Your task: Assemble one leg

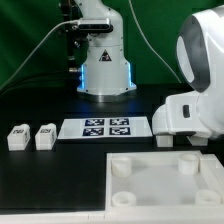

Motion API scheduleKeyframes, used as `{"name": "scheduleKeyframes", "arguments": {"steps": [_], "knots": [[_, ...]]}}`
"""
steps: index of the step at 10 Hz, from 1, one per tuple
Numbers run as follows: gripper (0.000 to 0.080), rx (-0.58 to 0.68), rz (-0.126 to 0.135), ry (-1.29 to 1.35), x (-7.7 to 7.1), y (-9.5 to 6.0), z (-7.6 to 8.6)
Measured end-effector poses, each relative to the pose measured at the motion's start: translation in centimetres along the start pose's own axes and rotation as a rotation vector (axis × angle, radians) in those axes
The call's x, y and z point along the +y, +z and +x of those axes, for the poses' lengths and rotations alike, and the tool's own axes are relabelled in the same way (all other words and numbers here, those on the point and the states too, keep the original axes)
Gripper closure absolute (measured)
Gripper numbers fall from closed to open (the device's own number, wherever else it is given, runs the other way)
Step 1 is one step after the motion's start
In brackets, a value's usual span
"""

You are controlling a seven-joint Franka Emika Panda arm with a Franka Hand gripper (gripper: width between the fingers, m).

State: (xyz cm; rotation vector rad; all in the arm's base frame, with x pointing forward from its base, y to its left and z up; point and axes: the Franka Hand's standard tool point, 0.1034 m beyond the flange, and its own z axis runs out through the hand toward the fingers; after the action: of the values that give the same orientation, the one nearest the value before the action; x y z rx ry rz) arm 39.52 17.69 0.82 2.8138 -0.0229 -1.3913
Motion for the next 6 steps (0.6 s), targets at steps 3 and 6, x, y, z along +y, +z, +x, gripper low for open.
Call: {"name": "scheduleKeyframes", "arguments": {"steps": [3, 6], "knots": [[0.0509, 0.0, 0.0, 0.0, 0.0, 0.0, 0.0], [0.0509, 0.001, 0.0, -0.007, 0.15, -0.26, 0.02]]}}
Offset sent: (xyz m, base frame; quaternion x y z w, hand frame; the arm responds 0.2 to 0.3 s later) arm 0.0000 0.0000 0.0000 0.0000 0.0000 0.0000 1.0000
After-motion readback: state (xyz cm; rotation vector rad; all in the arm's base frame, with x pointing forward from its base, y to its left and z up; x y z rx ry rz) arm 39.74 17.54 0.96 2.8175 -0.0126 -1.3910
